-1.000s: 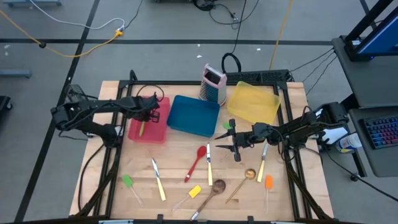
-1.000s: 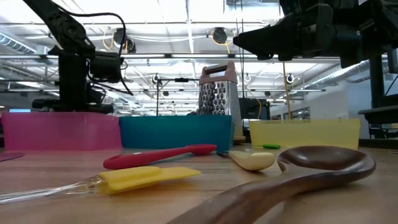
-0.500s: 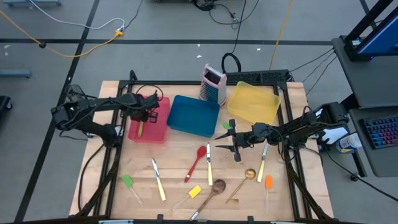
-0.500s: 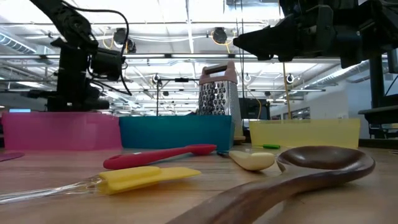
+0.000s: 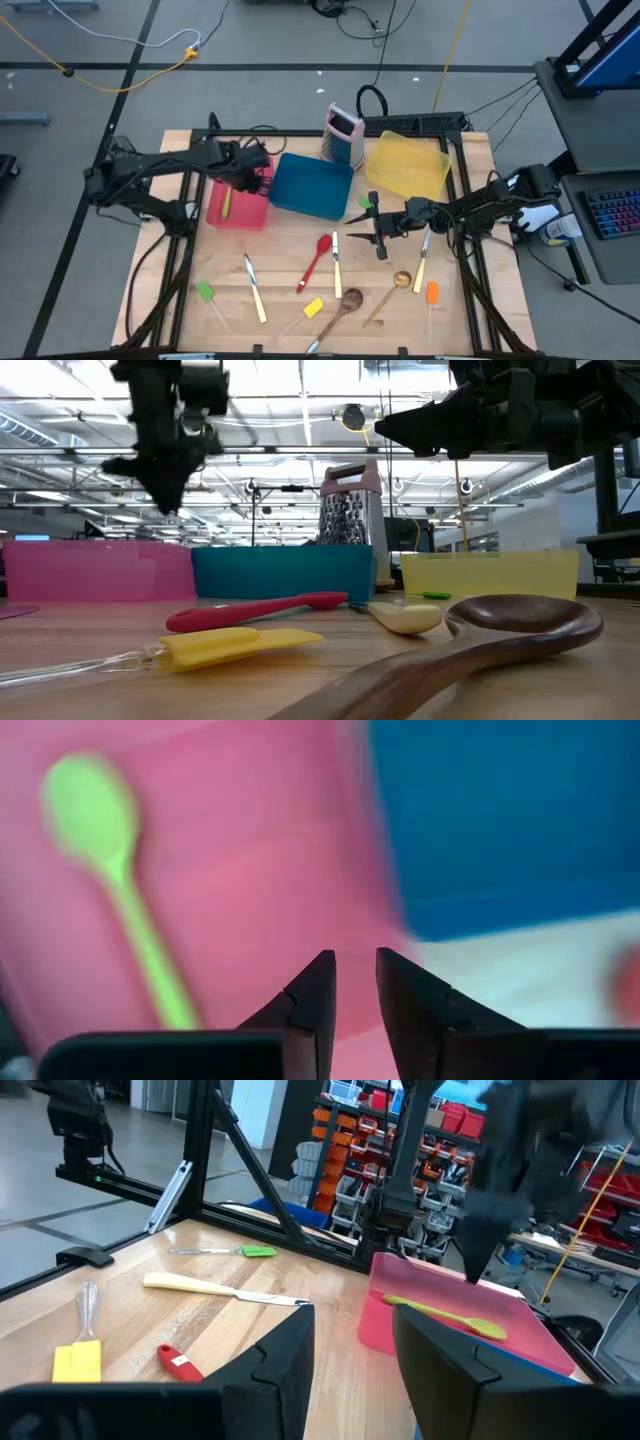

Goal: Pick & Place Kitchen Items
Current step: Put the red spoon into the red bin

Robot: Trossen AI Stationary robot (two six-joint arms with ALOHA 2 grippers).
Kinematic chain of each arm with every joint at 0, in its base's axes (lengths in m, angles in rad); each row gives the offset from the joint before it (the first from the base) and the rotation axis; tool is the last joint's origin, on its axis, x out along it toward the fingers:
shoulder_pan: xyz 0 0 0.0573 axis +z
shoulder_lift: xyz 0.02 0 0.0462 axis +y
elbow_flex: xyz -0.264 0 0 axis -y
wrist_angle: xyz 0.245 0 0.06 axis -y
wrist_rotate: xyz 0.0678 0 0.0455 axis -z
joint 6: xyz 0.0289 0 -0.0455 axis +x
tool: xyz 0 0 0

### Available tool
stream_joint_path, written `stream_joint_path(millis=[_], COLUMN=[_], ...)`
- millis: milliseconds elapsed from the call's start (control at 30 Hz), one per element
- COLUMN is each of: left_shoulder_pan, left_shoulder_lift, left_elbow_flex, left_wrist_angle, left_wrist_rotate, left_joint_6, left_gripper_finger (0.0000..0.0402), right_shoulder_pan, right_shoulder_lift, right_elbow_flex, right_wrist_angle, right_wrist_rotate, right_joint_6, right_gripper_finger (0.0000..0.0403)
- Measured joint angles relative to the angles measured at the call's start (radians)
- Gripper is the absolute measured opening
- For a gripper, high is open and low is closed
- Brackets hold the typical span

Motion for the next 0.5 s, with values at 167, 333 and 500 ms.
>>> stream_joint_path(millis=[167, 333, 500], left_shoulder_pan=[-0.220, -0.445, -0.601], left_shoulder_lift=[0.000, 0.031, 0.129], left_elbow_flex=[0.044, 0.046, 0.046], left_wrist_angle=[0.269, 0.591, 0.791], left_wrist_rotate=[-0.040, -0.132, -0.236], left_joint_6=[0.086, 0.233, 0.348], left_gripper_finger=[0.0076, 0.0076, 0.0076], right_shoulder_pan=[0.000, 0.000, 0.000], right_shoulder_lift=[0.000, 0.000, 0.000], right_elbow_flex=[0.000, 0.000, 0.000], right_wrist_angle=[0.000, 0.000, 0.001], right_wrist_rotate=[0.000, 0.000, 0.001], right_joint_6=[0.003, 0.004, 0.003], right_gripper_finger=[0.0130, 0.0130, 0.0130])
